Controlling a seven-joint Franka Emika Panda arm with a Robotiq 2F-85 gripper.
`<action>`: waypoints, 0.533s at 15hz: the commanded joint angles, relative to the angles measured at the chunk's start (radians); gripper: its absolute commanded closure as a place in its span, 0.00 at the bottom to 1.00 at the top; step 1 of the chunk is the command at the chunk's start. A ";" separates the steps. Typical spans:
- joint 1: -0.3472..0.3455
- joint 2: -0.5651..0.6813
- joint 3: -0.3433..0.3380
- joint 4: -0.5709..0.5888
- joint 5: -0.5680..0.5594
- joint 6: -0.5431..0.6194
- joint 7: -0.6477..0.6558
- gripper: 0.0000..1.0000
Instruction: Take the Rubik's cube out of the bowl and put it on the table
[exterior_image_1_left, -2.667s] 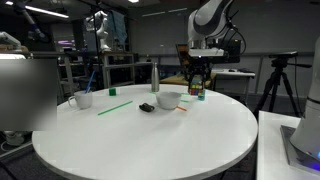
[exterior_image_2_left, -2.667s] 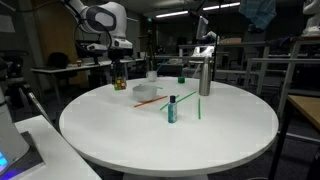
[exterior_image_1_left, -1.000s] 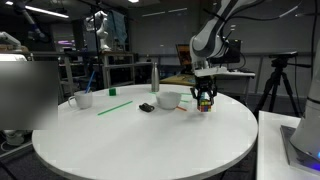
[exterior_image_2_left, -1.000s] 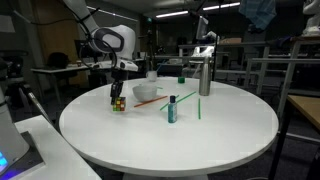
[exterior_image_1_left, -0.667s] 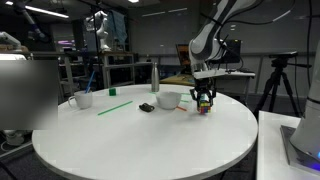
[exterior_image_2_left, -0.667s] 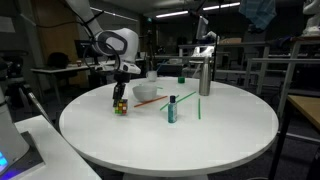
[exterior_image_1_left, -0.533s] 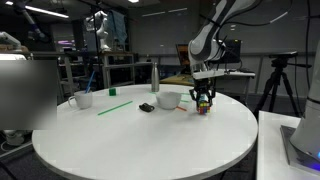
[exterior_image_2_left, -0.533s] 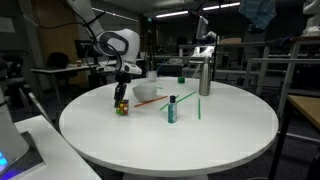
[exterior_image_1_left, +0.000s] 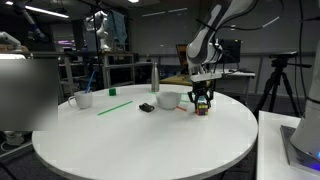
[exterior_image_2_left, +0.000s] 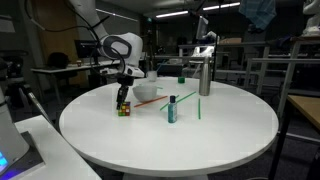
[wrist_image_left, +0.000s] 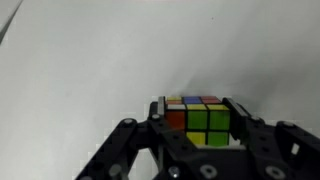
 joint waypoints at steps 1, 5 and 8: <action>-0.004 0.027 -0.008 0.030 0.023 -0.004 -0.041 0.09; -0.002 0.015 -0.008 0.022 0.023 -0.012 -0.036 0.00; 0.009 -0.049 -0.015 0.005 -0.005 -0.042 -0.011 0.00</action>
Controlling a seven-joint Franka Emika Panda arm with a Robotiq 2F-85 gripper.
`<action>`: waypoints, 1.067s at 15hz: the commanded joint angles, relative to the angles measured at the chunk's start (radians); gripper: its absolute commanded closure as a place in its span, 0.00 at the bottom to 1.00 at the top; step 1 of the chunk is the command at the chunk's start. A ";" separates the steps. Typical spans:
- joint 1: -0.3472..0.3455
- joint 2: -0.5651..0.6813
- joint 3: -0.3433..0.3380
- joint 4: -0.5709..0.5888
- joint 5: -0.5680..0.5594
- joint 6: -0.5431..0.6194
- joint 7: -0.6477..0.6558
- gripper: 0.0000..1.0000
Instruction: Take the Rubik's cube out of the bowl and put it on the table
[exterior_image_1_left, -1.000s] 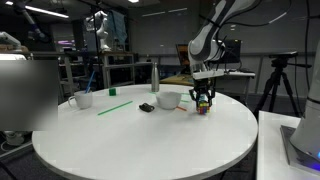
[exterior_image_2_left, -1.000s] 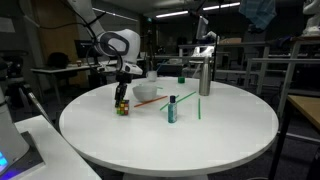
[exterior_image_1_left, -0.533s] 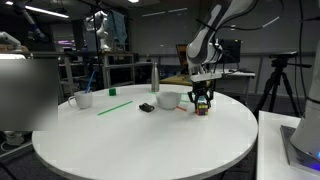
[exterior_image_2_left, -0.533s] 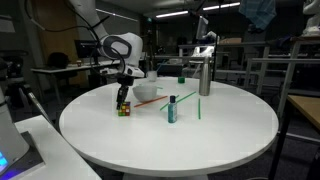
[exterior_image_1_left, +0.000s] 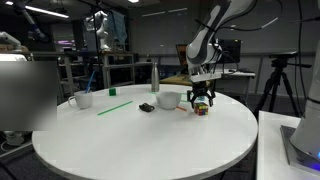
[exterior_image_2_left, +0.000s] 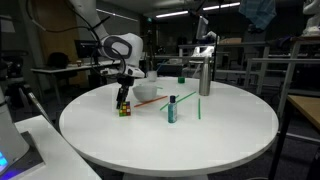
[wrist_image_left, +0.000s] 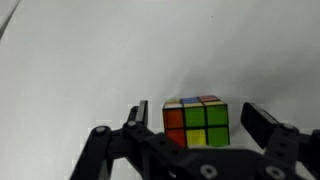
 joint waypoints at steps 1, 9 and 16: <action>0.012 -0.081 -0.016 -0.006 -0.015 -0.056 -0.002 0.00; 0.017 -0.457 0.041 -0.007 -0.058 -0.324 0.028 0.00; -0.004 -0.634 0.119 0.055 -0.020 -0.491 0.008 0.00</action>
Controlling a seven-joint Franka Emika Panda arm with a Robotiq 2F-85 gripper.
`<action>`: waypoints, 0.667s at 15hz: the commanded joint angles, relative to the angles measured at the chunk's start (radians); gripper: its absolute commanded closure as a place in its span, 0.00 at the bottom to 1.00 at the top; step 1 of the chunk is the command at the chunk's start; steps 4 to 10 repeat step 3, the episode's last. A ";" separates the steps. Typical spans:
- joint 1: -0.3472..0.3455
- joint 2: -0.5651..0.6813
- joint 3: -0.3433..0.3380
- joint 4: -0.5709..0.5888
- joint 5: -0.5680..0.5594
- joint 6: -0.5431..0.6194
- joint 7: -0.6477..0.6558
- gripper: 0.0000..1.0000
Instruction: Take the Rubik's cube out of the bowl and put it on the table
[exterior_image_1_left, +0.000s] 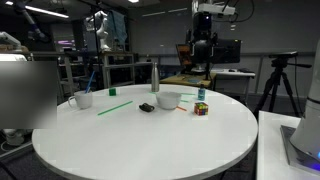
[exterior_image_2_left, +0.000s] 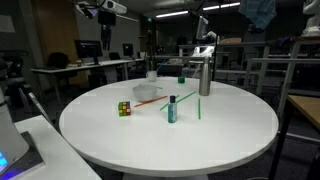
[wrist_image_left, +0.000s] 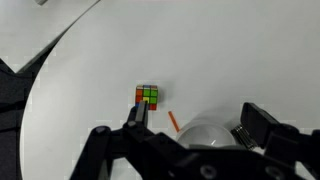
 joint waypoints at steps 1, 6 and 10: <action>-0.020 -0.026 0.026 0.009 0.008 -0.021 -0.007 0.00; -0.021 -0.049 0.031 0.011 0.009 -0.029 -0.007 0.00; -0.021 -0.049 0.031 0.011 0.009 -0.029 -0.007 0.00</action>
